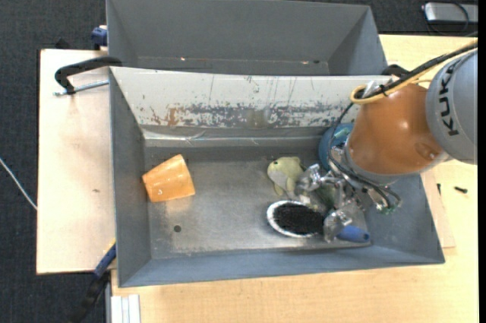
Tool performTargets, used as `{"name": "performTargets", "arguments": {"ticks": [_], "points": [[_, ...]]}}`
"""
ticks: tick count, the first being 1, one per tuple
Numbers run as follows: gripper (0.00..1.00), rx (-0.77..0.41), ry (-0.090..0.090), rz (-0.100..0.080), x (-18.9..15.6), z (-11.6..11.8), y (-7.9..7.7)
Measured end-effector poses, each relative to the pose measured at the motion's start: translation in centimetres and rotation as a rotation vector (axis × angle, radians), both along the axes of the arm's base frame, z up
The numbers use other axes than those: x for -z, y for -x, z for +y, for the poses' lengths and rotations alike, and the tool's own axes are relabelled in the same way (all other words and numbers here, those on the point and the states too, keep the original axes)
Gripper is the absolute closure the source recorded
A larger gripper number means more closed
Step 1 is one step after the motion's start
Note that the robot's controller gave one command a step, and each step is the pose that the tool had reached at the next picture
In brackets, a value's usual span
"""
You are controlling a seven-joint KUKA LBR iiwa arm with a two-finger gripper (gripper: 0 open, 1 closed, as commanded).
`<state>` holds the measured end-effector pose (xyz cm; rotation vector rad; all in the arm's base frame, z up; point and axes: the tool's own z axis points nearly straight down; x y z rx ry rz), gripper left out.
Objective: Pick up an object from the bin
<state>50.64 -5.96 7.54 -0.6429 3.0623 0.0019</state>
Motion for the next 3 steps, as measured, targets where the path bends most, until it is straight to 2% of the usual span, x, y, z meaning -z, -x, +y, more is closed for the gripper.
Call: {"name": "performTargets", "arguments": {"ticks": [1, 2, 3], "points": [[0.0, 0.0, 0.002, 0.005, -0.3, 0.1, -0.2], [1.0, 0.001, 0.0, -0.009, -0.6, 0.2, -0.6], [1.0, 0.002, 0.004, -0.001, -9.6, 0.3, -1.0]]}}
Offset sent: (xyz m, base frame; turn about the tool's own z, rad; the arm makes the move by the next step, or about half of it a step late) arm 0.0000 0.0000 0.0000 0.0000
